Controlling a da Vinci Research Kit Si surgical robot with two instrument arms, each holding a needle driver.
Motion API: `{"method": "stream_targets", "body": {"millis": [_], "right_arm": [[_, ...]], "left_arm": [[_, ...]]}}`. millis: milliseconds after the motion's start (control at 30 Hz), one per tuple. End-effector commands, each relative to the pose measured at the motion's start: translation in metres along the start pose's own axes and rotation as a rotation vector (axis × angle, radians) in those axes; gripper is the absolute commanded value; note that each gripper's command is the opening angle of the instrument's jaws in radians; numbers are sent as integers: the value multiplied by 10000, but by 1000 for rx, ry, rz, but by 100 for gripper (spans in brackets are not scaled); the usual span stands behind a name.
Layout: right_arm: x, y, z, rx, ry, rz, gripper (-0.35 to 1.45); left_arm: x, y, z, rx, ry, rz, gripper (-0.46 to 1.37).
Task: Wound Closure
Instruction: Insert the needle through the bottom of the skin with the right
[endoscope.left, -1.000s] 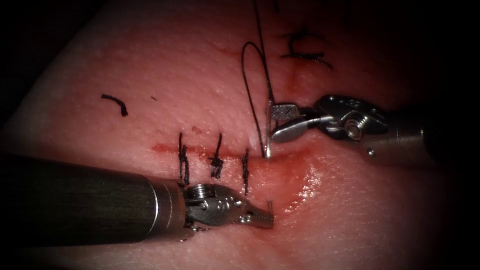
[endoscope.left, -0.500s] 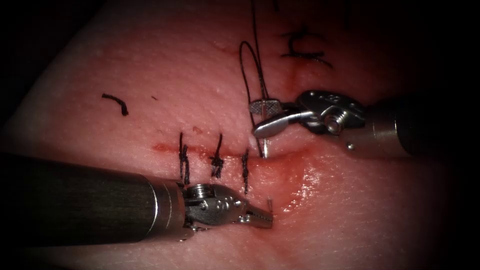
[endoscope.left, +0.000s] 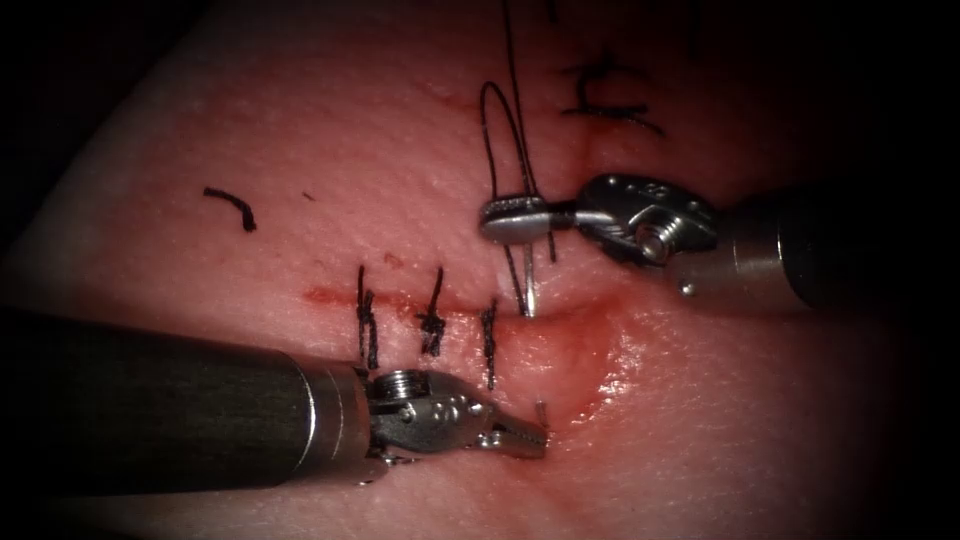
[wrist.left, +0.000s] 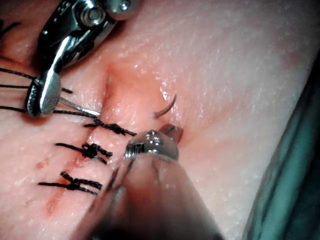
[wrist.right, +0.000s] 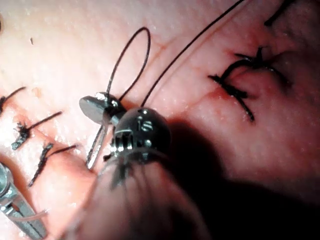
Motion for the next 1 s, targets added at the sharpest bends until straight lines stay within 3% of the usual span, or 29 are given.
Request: {"method": "stream_targets", "body": {"millis": [33, 133, 300, 600, 833, 1000], "right_arm": [[-1, -1, 3, 20, 2, 117, -35], [-12, -2, 4, 88, -8, 351, -35], [-25, -9, 5, 115, -54, 397, -35], [-60, -50, 16, 199, -158, 460, -35], [-78, -66, 10, 173, -208, 513, -35], [-92, -73, 4, 165, -208, 518, -35]], "left_arm": [[0, 0, 1, -4, 0, 0, -35], [1, -1, 1, -3, 3, -1, -35], [3, -2, 3, -2, 3, -2, -35], [5, -2, 6, 1, 4, -4, -35], [7, -3, 7, 4, 4, 0, -35], [9, -4, 6, 3, 5, -1, -35]]}}
